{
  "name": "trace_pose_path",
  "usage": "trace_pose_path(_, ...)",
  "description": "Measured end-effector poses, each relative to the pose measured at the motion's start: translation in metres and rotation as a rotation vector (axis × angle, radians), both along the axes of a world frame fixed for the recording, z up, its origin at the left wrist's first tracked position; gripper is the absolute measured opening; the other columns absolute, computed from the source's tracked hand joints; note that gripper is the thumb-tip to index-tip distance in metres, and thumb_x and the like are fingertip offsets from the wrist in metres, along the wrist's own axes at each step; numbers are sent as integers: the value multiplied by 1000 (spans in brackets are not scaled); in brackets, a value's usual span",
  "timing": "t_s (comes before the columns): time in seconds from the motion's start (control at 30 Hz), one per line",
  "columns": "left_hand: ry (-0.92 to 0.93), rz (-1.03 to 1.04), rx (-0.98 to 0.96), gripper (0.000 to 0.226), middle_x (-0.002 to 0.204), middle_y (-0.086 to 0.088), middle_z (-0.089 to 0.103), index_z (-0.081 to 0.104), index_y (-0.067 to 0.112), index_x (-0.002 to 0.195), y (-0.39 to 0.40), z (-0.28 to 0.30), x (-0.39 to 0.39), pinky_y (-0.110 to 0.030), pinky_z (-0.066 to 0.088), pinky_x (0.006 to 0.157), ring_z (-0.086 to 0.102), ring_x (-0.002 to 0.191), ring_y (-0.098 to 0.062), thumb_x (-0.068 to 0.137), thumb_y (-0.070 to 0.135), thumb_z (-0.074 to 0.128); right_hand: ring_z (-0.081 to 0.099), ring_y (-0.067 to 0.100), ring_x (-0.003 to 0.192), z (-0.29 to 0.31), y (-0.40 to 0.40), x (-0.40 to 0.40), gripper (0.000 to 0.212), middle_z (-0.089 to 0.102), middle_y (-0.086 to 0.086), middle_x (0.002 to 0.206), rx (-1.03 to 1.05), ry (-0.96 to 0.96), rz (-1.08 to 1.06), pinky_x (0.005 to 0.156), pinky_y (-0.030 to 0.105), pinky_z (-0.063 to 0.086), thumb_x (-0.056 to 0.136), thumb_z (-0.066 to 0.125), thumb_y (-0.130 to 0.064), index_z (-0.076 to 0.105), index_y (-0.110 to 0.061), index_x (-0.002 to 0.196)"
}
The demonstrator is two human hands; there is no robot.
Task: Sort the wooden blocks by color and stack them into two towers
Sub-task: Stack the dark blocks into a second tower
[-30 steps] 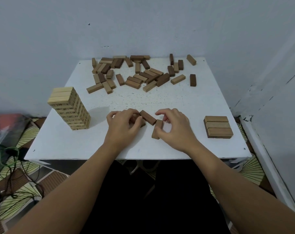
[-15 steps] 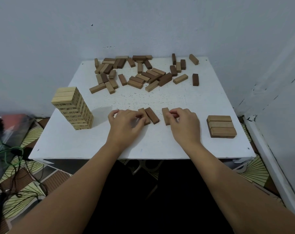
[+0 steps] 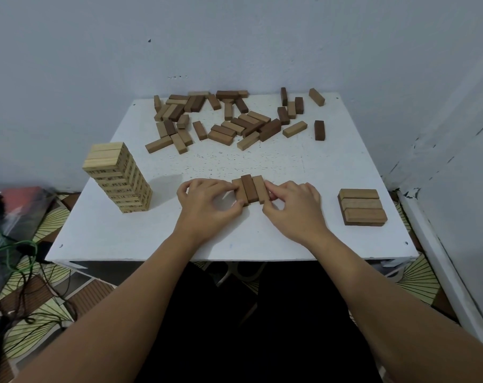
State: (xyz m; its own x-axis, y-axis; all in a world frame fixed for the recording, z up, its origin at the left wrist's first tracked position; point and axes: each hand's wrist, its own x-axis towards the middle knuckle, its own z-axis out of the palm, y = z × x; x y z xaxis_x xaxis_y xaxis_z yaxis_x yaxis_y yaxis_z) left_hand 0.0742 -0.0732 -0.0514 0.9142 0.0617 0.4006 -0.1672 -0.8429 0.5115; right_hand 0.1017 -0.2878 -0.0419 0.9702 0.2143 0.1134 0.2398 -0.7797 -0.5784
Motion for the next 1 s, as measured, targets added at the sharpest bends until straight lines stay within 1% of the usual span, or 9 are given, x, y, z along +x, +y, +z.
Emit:
trace_pose_path(0.1, 1, -15, 12, 36, 108, 30, 68, 77, 38, 117, 1, 0, 0, -30, 16, 108, 43, 114, 4, 86, 54, 67, 50, 13, 109, -1, 1, 2, 44, 54, -20, 99, -6, -11, -4, 123, 41, 14, 99, 57, -47, 56, -45, 143)
trace_pose_path(0.27, 30, -31, -25, 39, 105, 41, 59, 75, 36, 123, 2, 1, 0, -19, 8, 108, 44, 117, 2, 87, 48, 64, 51, 10, 99, -4, -1, 1, 42, 56, -17, 93, 47, -36, -4, 120, 40, 19, 93, 63, -57, 64, -44, 133)
trace_pose_path(0.33, 39, -33, -34, 40, 105, 43, 58, 74, 37, 124, 2, 2, 0, -15, 7, 107, 44, 117, 3, 87, 48, 64, 51, 9, 98, -4, -1, 1, 42, 56, -16, 92, 52, -44, -8, 120, 42, 21, 92, 64, -59, 65, -44, 131)
trace_pose_path(0.43, 69, -35, -51, 40, 108, 39, 60, 73, 39, 126, 2, 2, 1, -17, 8, 108, 44, 120, 3, 89, 47, 62, 53, 9, 96, -5, 0, 2, 43, 56, -16, 90, 66, -50, -21, 119, 42, 23, 90, 65, -62, 66, -44, 129)
trace_pose_path(0.53, 97, -27, -62, 38, 115, 29, 64, 71, 41, 129, 2, 1, 3, -19, 8, 110, 44, 125, 2, 92, 44, 62, 54, 9, 95, -6, 1, 4, 40, 57, -16, 89, 73, -46, -36, 119, 41, 22, 90, 65, -62, 68, -43, 126)
trace_pose_path(0.63, 114, -16, -60, 35, 118, 23, 64, 69, 41, 132, 2, 0, 3, -16, 6, 109, 43, 127, 1, 97, 37, 66, 54, 9, 94, -6, 1, 6, 39, 57, -16, 88, 55, -43, -40, 119, 40, 22, 92, 63, -62, 67, -44, 126)
trace_pose_path(0.73, 121, -9, -49, 35, 119, 22, 62, 68, 41, 133, 2, 1, 3, -12, 3, 108, 42, 127, 1, 98, 36, 65, 53, 9, 94, -5, 1, 6, 38, 56, -16, 88, 41, -37, -39, 118, 39, 21, 93, 62, -61, 66, -45, 127)
trace_pose_path(0.83, 149, -10, -45, 35, 117, 24, 60, 67, 39, 135, 1, 2, 3, -16, 5, 108, 40, 125, 2, 100, 35, 63, 53, 9, 93, -4, 2, 6, 38, 56, -16, 88, 38, -24, -46, 118, 38, 19, 94, 61, -61, 66, -45, 127)
trace_pose_path(1.0, 178, -2, -55, 34, 123, 20, 64, 67, 39, 136, 1, 3, 4, -20, 7, 109, 42, 127, -1, 102, 35, 61, 55, 9, 93, -2, 3, 6, 35, 57, -16, 85, 45, -16, -50, 118, 39, 21, 95, 61, -60, 67, -44, 125)
